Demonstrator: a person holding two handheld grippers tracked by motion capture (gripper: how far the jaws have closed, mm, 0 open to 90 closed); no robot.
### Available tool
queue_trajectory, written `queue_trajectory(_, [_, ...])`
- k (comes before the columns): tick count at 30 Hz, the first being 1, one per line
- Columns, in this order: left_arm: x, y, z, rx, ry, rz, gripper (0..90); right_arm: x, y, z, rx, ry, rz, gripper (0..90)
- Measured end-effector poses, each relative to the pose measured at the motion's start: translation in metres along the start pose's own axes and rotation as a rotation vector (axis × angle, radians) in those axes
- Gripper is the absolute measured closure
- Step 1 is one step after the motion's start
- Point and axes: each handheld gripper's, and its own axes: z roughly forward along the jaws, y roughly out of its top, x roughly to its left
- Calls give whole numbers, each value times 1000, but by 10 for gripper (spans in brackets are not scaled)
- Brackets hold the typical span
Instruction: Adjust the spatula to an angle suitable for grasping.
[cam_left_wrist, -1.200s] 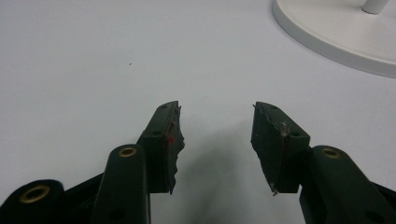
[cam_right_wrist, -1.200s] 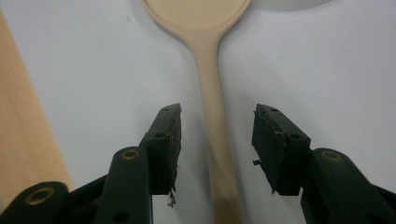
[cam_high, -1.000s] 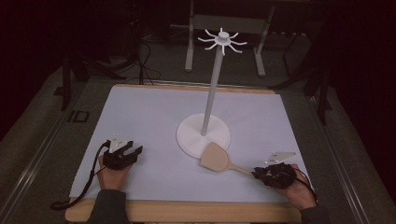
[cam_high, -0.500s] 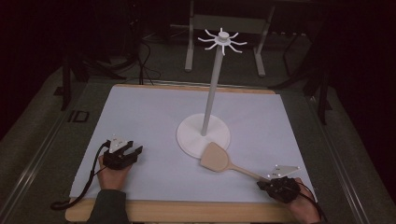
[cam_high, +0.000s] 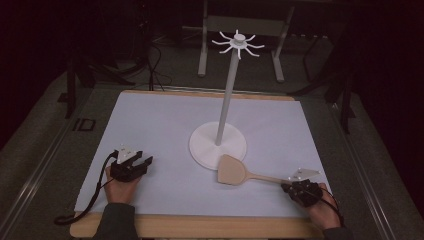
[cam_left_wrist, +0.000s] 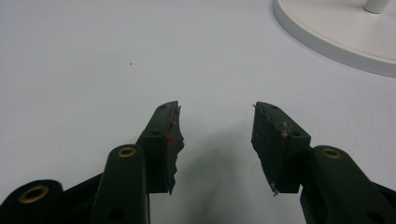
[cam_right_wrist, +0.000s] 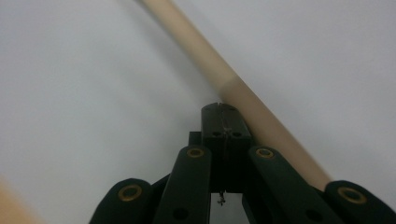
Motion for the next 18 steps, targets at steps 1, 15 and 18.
queue_trajectory(1, [0, 0, 0, 0, 1, 1, 517, -4, 2, 2, -3, -5, 12, 900])
queue_trajectory(15, [0, 0, 0, 0, -3, -2, 518, -49, 47, 45, -44, -48, 145, 900])
queue_trajectory(18, [0, 0, 0, 0, -3, -3, 518, -53, 57, 52, -51, -53, 159, 900])
